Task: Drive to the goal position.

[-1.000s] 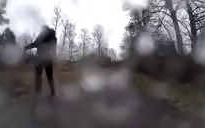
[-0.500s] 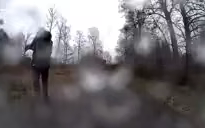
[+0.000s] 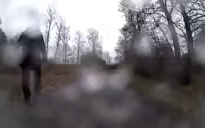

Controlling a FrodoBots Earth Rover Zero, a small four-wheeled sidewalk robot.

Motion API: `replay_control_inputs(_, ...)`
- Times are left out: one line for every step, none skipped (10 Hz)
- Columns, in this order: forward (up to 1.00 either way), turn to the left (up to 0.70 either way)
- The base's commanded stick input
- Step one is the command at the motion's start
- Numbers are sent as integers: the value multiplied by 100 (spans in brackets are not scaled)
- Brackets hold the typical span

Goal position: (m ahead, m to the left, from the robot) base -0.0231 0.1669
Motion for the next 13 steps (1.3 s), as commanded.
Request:
replay_control_inputs(100,0)
replay_control_inputs(100,0)
replay_control_inputs(90,0)
replay_control_inputs(75,0)
replay_control_inputs(60,0)
replay_control_inputs(45,0)
replay_control_inputs(30,0)
replay_control_inputs(15,0)
replay_control_inputs(0,0)
replay_control_inputs(0,0)
replay_control_inputs(0,0)
replay_control_inputs(0,0)
replay_control_inputs(0,0)
